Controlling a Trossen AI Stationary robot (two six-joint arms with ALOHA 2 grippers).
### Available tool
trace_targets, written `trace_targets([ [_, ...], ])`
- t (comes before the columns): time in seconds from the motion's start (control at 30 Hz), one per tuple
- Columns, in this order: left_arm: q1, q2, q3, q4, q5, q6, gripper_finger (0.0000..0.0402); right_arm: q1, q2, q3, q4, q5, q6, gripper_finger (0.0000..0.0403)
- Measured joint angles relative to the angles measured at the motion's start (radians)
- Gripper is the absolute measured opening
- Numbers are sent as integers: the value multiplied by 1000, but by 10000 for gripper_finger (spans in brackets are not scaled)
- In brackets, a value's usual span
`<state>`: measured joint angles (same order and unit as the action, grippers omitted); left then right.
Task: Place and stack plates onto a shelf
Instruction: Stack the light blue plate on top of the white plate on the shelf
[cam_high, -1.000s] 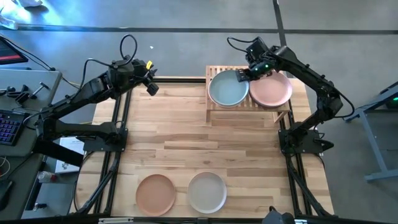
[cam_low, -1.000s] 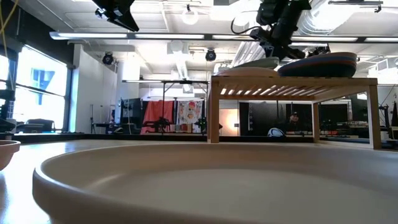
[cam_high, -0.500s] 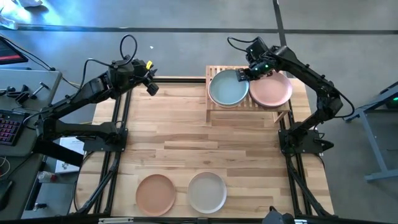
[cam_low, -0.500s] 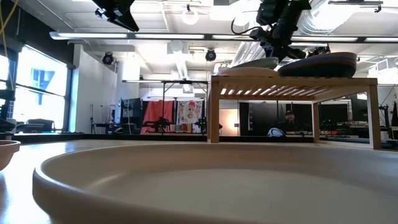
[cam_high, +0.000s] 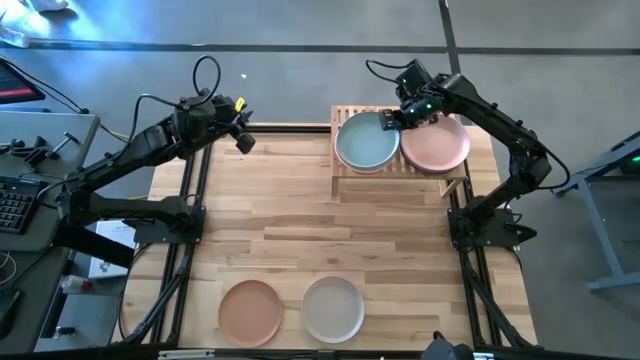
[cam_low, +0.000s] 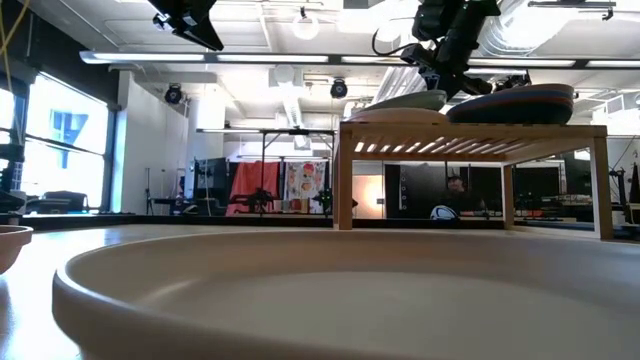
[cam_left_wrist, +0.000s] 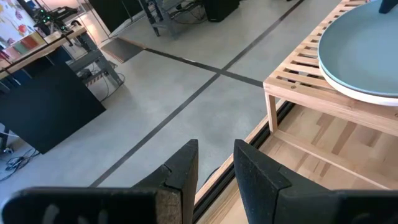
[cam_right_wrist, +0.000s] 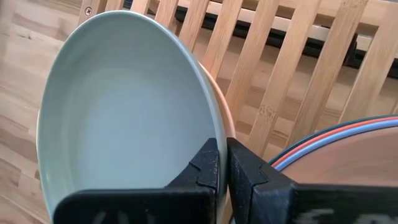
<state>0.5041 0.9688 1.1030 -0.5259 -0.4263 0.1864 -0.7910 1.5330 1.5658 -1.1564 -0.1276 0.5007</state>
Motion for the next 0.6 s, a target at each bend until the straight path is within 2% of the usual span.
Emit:
trace_targets([
  [0.6, 0, 0, 0, 0, 0, 0, 90, 0, 3, 1, 7, 16, -3, 1],
])
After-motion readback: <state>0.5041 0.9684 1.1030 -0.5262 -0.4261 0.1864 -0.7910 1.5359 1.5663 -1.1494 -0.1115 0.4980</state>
